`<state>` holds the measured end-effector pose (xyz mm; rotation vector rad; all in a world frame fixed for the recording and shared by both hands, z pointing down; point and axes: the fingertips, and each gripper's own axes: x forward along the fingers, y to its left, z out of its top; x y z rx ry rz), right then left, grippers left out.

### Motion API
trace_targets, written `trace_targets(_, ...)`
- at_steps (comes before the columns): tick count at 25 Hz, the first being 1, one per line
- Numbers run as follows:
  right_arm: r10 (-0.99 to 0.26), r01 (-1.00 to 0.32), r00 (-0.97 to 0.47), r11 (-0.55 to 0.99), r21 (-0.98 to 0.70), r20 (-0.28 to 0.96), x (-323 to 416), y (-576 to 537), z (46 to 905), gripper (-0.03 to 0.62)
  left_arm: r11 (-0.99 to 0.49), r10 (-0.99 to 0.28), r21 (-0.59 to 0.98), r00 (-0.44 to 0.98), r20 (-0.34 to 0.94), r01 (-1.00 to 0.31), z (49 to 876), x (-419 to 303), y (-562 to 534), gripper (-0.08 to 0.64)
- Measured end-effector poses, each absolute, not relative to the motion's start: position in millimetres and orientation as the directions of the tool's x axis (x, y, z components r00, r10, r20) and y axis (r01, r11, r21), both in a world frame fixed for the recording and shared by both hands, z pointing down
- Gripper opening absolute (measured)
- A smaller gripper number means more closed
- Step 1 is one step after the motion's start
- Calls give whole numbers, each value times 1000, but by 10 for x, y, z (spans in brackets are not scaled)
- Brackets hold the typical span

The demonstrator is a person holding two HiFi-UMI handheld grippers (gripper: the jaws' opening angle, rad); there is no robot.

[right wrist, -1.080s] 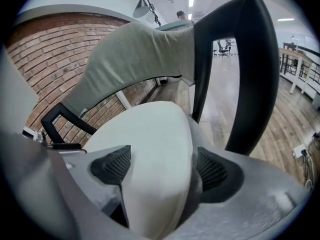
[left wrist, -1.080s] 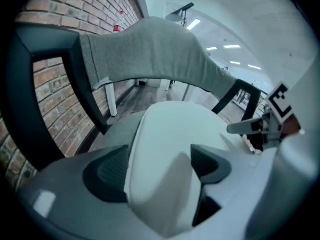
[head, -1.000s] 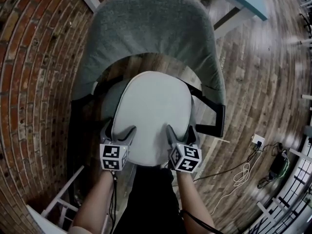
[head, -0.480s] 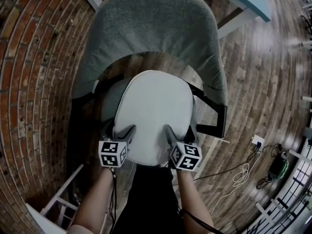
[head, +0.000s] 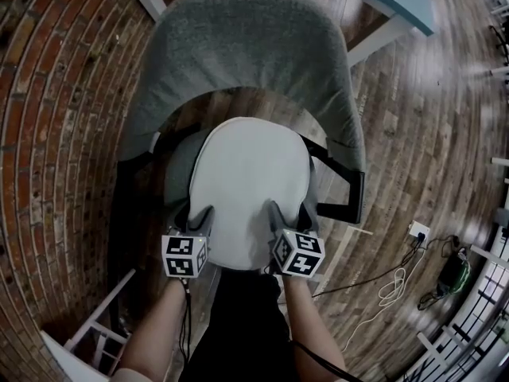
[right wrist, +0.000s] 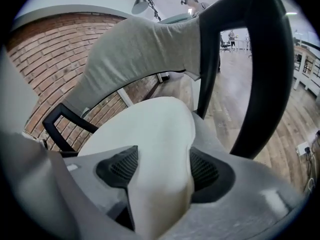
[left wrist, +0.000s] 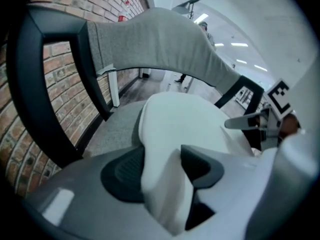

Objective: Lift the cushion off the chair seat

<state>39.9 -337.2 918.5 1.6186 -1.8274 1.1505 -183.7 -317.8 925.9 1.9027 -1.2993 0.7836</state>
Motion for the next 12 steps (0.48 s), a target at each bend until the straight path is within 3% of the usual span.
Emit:
trace_targets(2, -587, -961, -201, -38, -275, 784, 486, -3359, 9174, 235, -253, -526, 188, 298, 797, -949, 9236, -1863, -3183, 196)
trace_targets(6, -579, -965, -187, -42, -258, 794, 577, -3338, 9119, 122, -244, -531, 159, 269, 804, -957, 9187, -1884, -3178, 135)
trace_targets(9, -563, -972, -190, -8, -236, 804, 585, -3302, 9028, 65, -242, -541, 141, 254, 802, -960, 9123, -1862, -3131, 107)
trace_targets(12, -568, -974, -196, 15, -228, 800, 579, -3303, 8910, 48, -235, -548, 125, 238, 802, -964, 9031, -1820, -3068, 93)
